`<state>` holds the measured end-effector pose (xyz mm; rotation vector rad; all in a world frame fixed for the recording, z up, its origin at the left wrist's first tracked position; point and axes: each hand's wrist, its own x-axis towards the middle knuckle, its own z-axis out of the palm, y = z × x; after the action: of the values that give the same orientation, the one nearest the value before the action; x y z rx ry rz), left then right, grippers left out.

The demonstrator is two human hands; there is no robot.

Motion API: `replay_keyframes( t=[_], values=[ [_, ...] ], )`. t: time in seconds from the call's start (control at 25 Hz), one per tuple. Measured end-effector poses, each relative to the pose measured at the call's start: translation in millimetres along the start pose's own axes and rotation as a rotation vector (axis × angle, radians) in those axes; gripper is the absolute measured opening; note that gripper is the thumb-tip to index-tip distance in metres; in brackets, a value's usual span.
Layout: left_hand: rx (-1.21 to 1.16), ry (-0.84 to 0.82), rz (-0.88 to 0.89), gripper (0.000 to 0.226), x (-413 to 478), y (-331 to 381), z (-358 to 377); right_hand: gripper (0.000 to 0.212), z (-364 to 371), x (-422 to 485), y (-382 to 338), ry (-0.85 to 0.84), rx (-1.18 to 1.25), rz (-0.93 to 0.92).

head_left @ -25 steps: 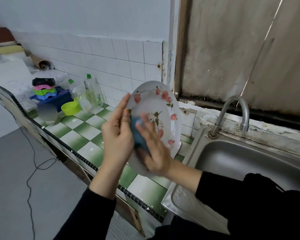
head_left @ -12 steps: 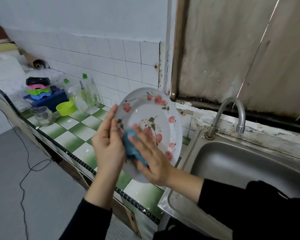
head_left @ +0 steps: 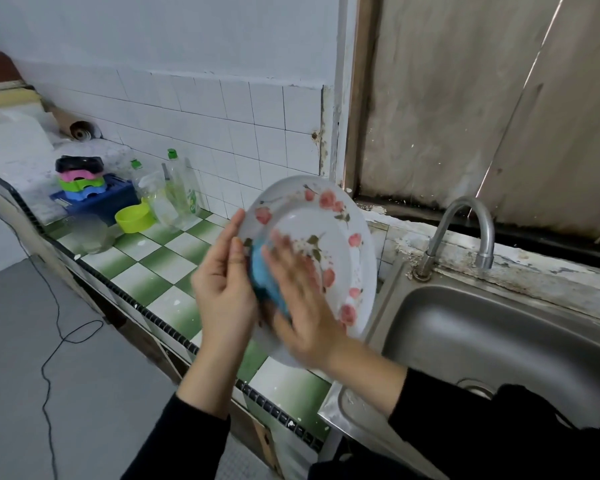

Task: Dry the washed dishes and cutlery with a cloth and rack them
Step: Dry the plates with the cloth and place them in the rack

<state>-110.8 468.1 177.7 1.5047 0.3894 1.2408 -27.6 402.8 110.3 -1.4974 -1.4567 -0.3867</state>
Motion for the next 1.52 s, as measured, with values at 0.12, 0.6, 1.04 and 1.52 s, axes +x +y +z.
replay_keyframes(
  t=[0.12, 0.6, 1.04, 1.52],
  values=[
    [-0.017, 0.068, -0.005, 0.03, 14, 2, -19, 0.054, -10, -56, 33, -0.102, -0.188, 0.002],
    [-0.021, -0.163, 0.052, 0.03, 4, -10, 3, 0.058, -17, 43, 28, 0.23, -0.096, 0.085],
    [-0.17, 0.124, -0.178, 0.028, 25, -14, -8, 0.055, -12, -28, 10, -0.159, -0.147, 0.022],
    [-0.068, -0.051, -0.083, 0.028, 6, -14, 13, 0.059, -14, 43, 10, 0.074, -0.024, 0.204]
  ],
)
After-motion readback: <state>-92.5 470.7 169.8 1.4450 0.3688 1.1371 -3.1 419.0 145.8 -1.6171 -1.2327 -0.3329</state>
